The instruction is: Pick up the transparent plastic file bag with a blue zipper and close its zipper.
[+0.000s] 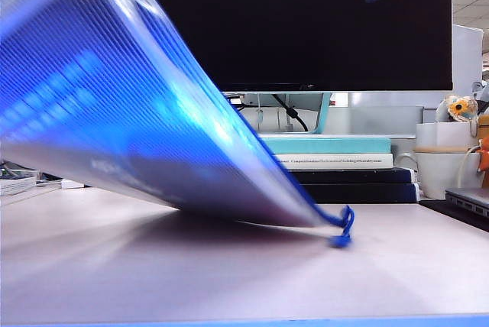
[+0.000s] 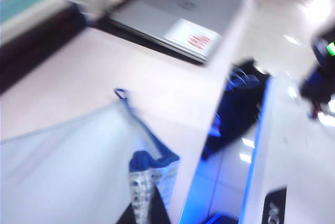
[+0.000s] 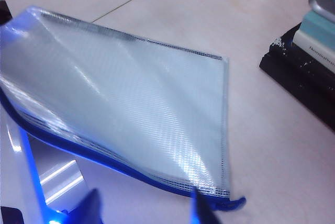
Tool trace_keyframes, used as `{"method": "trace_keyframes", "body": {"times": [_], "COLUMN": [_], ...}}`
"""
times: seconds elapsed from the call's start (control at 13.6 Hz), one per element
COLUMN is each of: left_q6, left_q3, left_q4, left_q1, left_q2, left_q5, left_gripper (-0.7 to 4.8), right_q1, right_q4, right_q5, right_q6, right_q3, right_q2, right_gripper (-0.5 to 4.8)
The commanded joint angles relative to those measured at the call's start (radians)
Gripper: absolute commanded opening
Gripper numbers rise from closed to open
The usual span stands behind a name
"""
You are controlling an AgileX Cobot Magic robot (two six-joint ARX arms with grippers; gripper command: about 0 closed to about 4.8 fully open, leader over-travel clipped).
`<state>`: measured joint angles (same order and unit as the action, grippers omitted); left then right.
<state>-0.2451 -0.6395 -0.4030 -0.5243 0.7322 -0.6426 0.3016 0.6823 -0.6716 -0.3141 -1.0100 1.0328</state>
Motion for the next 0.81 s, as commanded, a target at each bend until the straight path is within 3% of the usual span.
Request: {"method": "trace_keyframes", "body": {"times": [0.07,0.15,0.22,0.29,0.44,0.51,0.59,0.73,0.81], "left_q6": [-0.084,-0.029,-0.027,0.068,0.103,0.099,0.033,0.015,0.049], "left_q3": [0.005,0.005,0.004,-0.017,-0.065,-0.064,-0.056,-0.003,0.058], "left_q4": [-0.07,-0.066,-0.058,-0.053,-0.014,0.008,-0.037,-0.025,-0.021], "left_q1": [0.001,0.002,0.002,0.001,0.001,0.002,0.002,0.002,0.002], "left_q2": [0.097,0.097,0.096,0.094,-0.029,-0.139,-0.371,-0.461,-0.504], "left_q5": [0.166,0.378,0.441,0.581,0.717,0.794,0.878,0.883,0.882], "left_gripper": [-0.06,0.6,1.74,4.18,3.88,3.05,1.48,1.42,1.16], "right_q1": [-0.032,-0.032,-0.032,-0.033,-0.037,-0.064,-0.161,-0.229,-0.293], "right_q4": [0.011,0.016,0.011,-0.009,-0.058,-0.137,-0.267,-0.344,-0.427], "right_q5": [0.011,0.013,0.015,0.015,-0.01,0.063,0.336,0.346,0.351], "right_q6": [0.0,0.0,0.0,0.032,0.115,0.171,0.219,0.218,0.259], "right_q3": [-0.005,-0.005,-0.005,-0.005,-0.005,-0.005,-0.001,0.031,0.084], "right_q2": [-0.017,-0.017,-0.017,-0.017,-0.065,-0.127,-0.315,-0.39,-0.46], "right_gripper": [2.17,2.16,2.16,2.16,1.98,1.63,0.37,0.07,0.07]}}
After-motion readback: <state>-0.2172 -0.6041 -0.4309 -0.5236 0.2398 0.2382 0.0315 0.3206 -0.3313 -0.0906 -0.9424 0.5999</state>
